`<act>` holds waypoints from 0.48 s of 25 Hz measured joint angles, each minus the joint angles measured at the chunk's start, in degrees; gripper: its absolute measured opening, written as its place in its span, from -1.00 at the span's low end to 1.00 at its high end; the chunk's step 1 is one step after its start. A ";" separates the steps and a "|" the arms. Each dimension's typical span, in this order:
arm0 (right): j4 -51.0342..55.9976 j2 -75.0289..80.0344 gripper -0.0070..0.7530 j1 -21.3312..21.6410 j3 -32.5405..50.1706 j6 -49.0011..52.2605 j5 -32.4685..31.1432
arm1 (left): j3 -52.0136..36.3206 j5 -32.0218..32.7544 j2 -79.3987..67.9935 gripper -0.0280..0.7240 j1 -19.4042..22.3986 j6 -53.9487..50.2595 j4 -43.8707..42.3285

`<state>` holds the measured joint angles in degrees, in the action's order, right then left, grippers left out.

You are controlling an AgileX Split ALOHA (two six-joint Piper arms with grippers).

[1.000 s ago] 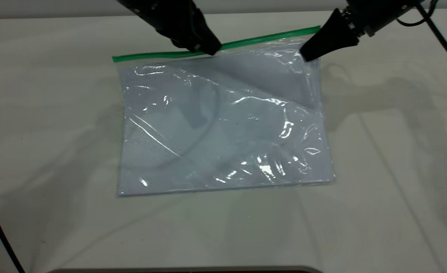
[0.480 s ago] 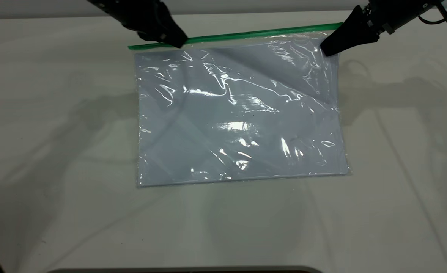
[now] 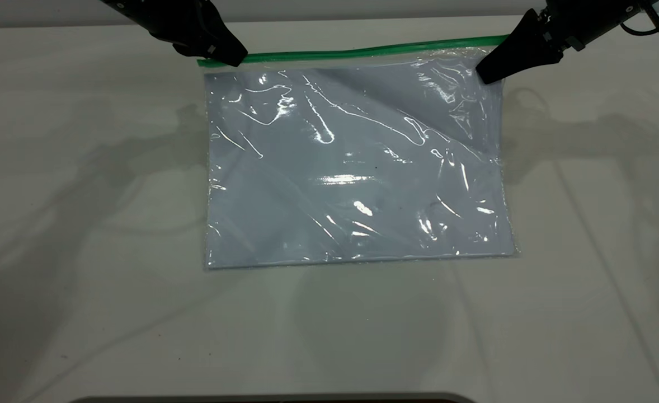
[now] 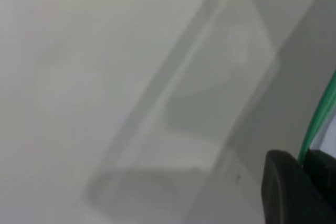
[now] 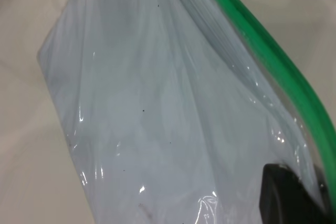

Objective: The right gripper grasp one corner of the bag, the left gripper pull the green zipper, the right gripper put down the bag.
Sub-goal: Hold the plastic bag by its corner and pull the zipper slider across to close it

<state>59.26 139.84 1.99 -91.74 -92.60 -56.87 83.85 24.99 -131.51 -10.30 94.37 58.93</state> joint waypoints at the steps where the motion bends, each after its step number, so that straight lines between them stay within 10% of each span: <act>1: 0.00 0.00 -0.89 0.00 0.00 0.00 -0.01 | 0.00 -0.23 0.00 -0.68 0.00 0.00 -0.43; 12: -0.04 0.00 -0.89 0.00 0.00 0.00 0.29 | 0.00 -2.38 0.00 -0.68 0.00 0.00 -1.56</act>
<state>59.23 139.84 1.99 -91.74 -92.60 -56.57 83.85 22.60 -131.51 -10.30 94.37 57.37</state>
